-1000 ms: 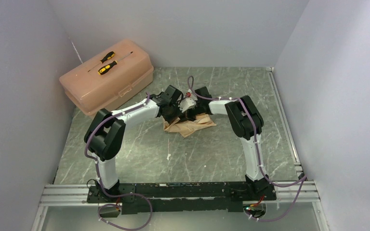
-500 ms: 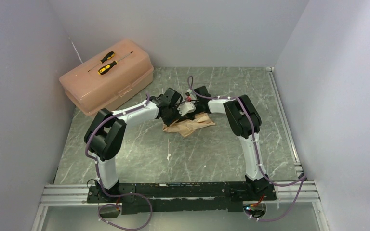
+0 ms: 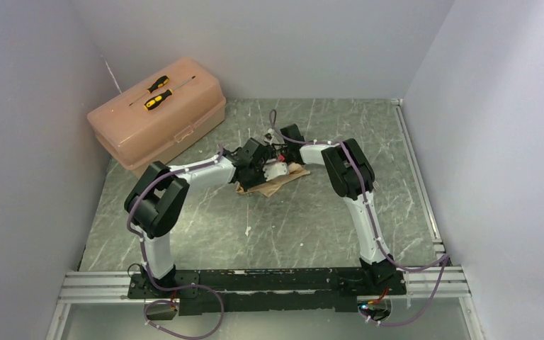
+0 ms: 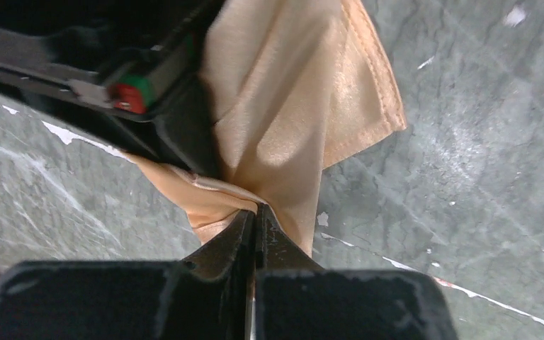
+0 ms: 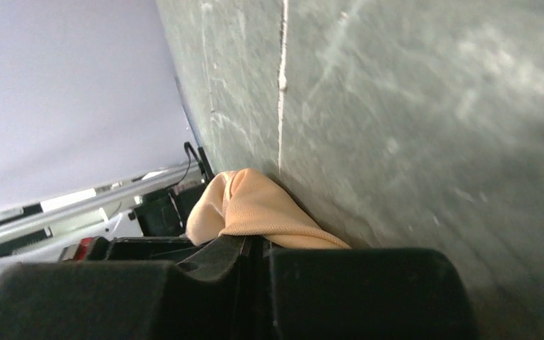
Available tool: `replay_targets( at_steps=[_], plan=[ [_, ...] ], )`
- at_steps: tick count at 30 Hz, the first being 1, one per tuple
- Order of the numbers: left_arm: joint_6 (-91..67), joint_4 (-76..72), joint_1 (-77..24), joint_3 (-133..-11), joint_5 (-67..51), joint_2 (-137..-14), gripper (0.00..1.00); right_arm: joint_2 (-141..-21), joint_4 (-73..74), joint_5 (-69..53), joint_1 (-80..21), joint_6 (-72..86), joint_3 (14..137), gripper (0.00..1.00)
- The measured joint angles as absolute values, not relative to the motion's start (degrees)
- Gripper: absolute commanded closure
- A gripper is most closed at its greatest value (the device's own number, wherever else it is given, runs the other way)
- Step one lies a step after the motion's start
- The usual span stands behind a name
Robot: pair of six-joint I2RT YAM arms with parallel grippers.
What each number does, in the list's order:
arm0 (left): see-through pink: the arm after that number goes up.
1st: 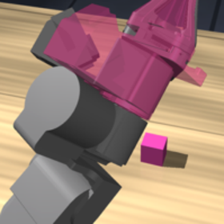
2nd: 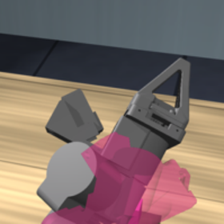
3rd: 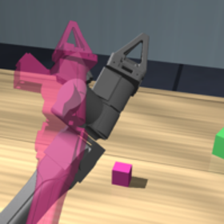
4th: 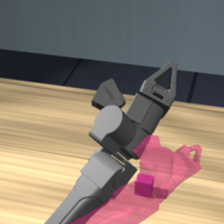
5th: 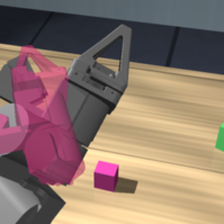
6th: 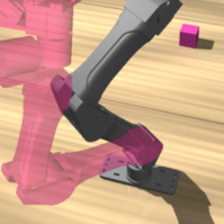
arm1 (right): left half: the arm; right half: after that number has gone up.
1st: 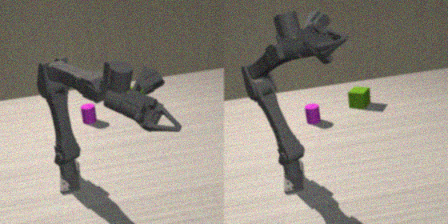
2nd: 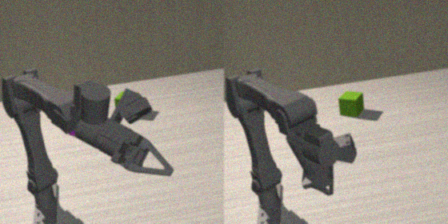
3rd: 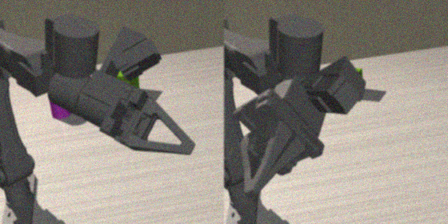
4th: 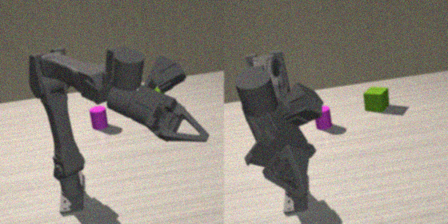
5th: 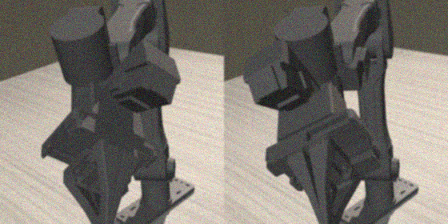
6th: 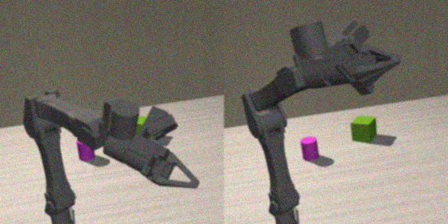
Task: Fold the napkin into a case and place the utensils inside
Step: Insert the napkin into the napkin holder.
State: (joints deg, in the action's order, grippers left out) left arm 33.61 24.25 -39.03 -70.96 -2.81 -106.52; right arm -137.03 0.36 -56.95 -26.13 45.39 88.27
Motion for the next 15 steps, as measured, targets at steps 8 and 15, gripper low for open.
replay_targets(
  at_steps=[8,15],
  plan=[
    [41.36,19.66,-41.45,-67.09,2.94,-106.74,0.97,-139.09,1.93,-60.40,-26.02,41.95,91.13,0.83],
    [43.38,19.07,-41.34,-66.83,4.73,-107.07,0.97,-138.96,3.60,-61.60,-24.62,39.31,93.03,0.63]
  ],
)
